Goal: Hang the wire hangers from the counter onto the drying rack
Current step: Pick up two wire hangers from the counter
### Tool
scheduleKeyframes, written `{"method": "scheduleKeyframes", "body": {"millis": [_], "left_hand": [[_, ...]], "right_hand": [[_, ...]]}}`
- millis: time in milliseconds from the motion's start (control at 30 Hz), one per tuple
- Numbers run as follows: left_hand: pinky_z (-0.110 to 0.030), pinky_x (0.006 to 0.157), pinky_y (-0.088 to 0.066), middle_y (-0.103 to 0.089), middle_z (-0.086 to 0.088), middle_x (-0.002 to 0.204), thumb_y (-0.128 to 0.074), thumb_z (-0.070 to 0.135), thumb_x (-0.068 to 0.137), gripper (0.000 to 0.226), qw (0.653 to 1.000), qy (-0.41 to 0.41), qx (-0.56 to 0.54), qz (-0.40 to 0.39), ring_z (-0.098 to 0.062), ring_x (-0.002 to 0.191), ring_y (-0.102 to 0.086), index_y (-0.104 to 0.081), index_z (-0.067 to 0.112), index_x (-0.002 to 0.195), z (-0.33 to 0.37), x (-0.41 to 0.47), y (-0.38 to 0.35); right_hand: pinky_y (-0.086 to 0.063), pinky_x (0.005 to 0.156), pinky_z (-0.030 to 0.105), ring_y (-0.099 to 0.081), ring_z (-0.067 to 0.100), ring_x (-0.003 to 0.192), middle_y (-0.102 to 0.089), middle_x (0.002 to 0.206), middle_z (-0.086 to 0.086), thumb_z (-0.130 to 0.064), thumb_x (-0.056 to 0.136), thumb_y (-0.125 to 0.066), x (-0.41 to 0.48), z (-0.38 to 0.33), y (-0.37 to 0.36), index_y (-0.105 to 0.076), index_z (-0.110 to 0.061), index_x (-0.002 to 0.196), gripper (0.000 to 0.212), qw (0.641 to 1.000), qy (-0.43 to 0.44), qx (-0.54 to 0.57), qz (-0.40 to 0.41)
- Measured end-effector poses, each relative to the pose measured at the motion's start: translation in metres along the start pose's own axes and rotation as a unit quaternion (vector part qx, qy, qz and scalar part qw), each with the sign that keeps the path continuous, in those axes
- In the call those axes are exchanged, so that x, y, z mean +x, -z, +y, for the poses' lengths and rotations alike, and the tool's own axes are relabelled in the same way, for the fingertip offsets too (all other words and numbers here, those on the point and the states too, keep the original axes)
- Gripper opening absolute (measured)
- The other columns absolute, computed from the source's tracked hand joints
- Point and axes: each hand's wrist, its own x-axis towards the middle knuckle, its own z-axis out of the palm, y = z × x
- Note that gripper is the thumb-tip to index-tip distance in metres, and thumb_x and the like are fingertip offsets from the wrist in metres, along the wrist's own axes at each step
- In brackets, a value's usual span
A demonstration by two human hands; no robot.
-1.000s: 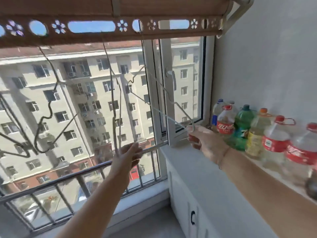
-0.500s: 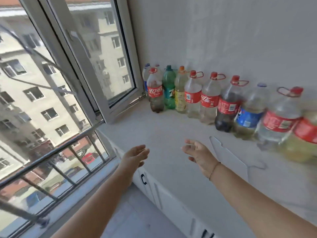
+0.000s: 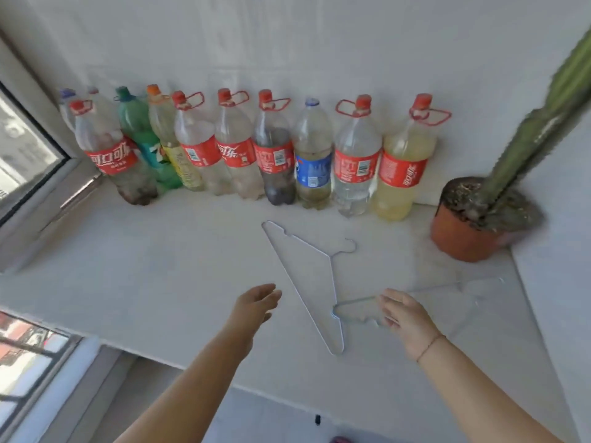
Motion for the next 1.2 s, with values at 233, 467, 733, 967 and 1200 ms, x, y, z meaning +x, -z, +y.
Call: {"method": "scheduleKeyframes", "body": {"millis": [233,467,733,967,1200], "left_hand": [[-0.032,0.086,-0.048,-0.062,-0.007,0.095,-0.064,0.019,0.087,0.027,0.997,0.042,0.022,-0.06,-0.019,0.088,-0.058,-0.063,0.008,0.112,-0.001,0.059,-0.073],[-0.028,0.075,-0.046,-0.059,-0.008,0.083,-0.06,0.013,0.089,0.003,0.993,0.104,-0.019,-0.058,-0.019,0.075,-0.054,-0.06,0.01,0.091,-0.005,0.102,-0.116],[-0.022,0.046,-0.029,-0.063,-0.002,0.059,-0.062,0.016,0.087,0.016,0.981,0.179,-0.065,-0.024,-0.012,0.05,-0.039,-0.058,0.012,0.072,0.008,0.128,-0.13],[-0.026,0.052,-0.036,-0.052,-0.007,0.061,-0.074,0.026,0.076,0.032,0.984,0.139,0.1,0.041,-0.02,0.051,-0.041,-0.052,0.008,0.061,0.007,0.146,-0.144],[-0.029,0.07,-0.051,-0.062,-0.007,0.068,-0.081,0.026,0.068,0.022,0.961,0.075,0.256,0.074,-0.027,0.07,-0.061,-0.068,0.008,0.07,0.005,0.148,-0.151]], "right_hand": [[-0.042,0.077,0.025,-0.055,0.012,0.083,-0.06,0.088,0.002,-0.007,0.091,-0.052,0.009,0.017,0.058,-0.052,-0.012,0.115,0.024,0.994,-0.051,0.083,0.055],[-0.045,0.079,0.029,-0.057,0.015,0.087,-0.061,0.094,0.006,-0.008,0.093,-0.049,0.005,0.024,0.098,-0.054,-0.01,0.114,0.021,0.979,-0.06,0.152,0.123],[-0.039,0.098,0.039,-0.058,0.022,0.094,-0.061,0.092,0.008,-0.01,0.093,-0.049,0.0,0.029,0.12,-0.052,-0.006,0.115,0.023,0.971,-0.08,0.16,0.158],[-0.045,0.092,0.038,-0.06,0.023,0.088,-0.061,0.095,0.011,-0.012,0.094,-0.049,-0.003,0.028,0.119,-0.057,-0.006,0.097,0.011,0.966,-0.095,0.174,0.167],[-0.045,0.089,0.038,-0.061,0.025,0.09,-0.062,0.099,0.015,-0.013,0.093,-0.05,-0.002,0.032,0.124,-0.054,-0.001,0.11,0.021,0.954,-0.099,0.236,0.155]]}}
